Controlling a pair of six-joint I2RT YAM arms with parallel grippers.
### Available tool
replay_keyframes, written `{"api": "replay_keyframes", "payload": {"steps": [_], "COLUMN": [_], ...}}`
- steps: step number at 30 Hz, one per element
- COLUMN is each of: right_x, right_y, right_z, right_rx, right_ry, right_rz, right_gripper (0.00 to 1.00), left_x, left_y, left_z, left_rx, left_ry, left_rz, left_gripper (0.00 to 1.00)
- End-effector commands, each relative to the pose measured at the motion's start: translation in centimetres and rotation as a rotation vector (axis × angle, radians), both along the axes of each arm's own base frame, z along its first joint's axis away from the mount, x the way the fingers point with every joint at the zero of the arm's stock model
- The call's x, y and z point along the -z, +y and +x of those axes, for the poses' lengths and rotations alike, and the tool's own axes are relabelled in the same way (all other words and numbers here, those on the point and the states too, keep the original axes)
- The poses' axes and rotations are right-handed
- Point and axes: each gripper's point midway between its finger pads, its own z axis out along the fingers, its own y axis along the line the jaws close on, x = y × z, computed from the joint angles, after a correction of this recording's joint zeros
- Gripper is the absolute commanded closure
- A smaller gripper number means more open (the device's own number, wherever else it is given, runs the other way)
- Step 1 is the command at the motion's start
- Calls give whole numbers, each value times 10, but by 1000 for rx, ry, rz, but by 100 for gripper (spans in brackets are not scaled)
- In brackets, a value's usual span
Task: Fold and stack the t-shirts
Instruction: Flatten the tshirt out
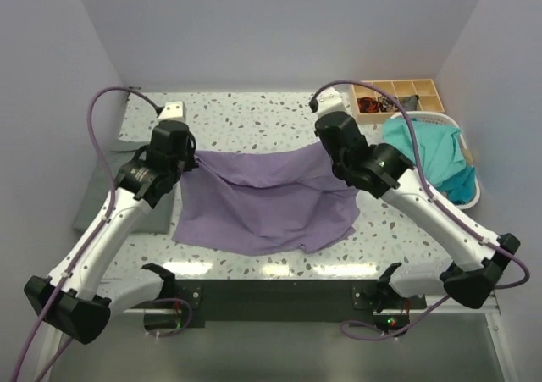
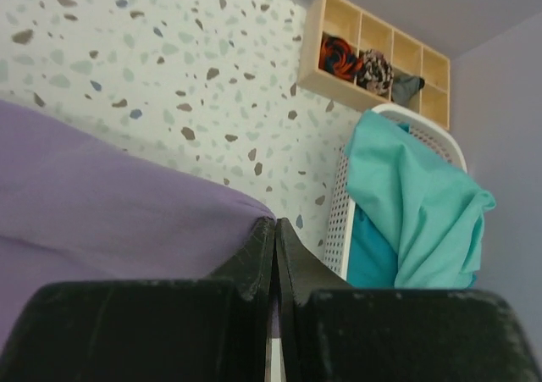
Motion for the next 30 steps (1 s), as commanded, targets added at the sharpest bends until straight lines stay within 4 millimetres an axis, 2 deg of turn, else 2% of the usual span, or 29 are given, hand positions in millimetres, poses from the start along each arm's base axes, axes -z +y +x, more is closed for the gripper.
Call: {"api": "replay_keyframes", "payload": {"steps": [1,2,4,6,7,8,10,11,13,14,15,16,17,19,20,21,22,23,24,25,26,27,28,30], "right_x": [6,9,17,19,18,15,-6,-13,-39,-47,-55,-56,-59,-53,-43,-37,-32,-21,-17,-13,-5,-4,-2,3], "right_y": [-36,-41,-54,-70,-75,-78,-81,-80,-81,-80,-80,-74,-75,-73,-71,-70,-69,-66,-64,-63,-60,-58,-56,-54], "right_z": [36,40,51,58,60,59,53,50,35,29,22,18,13,10,12,14,15,17,18,20,21,23,24,27], "right_rx": [139,162,227,285,295,299,286,265,215,188,162,111,95,85,82,88,91,94,91,89,78,75,70,68], "right_ry": [-30,-25,-3,4,2,1,-45,-54,-90,-94,-102,-92,-91,-69,-47,-37,-25,1,5,9,28,27,32,42], "right_rz": [85,77,53,55,60,66,108,125,181,201,212,227,231,234,225,227,223,216,218,218,214,217,216,213], "right_gripper": [100,100,100,100,100,100,100,100,100,100,100,100,100,100,100,100,100,100,100,100,100,100,100,100], "left_x": [-16,-4,4,11,9,5,-9,-25,-46,-65,-71,-77,-70,-59,-30,-24,-4,26,27,60,70,69,92,103], "left_y": [10,11,18,25,24,24,25,27,28,28,26,16,10,-12,-20,-31,-42,-47,-56,-58,-60,-61,-61,-62], "left_z": [28,33,40,45,47,46,45,40,32,24,21,20,18,21,25,31,36,35,45,48,52,63,70,82], "left_rx": [-112,-118,-145,-169,-158,-147,-129,-127,-101,-85,-58,3,44,153,179,204,236,245,248,233,225,204,184,164], "left_ry": [-131,-109,-100,-63,-69,-85,-118,-161,-209,-264,-281,-305,-303,-291,-224,-235,-192,-141,-181,-125,-120,-155,-110,-100], "left_rz": [11,30,47,52,48,48,54,44,37,16,19,-9,-15,-59,-65,-108,-138,-154,-208,-212,-223,-240,-226,-217], "left_gripper": [83,82,79,81,100,100,100,100,100,100,100,100,100,68,59,50,46,39,31,23,20,19,19,18]}}
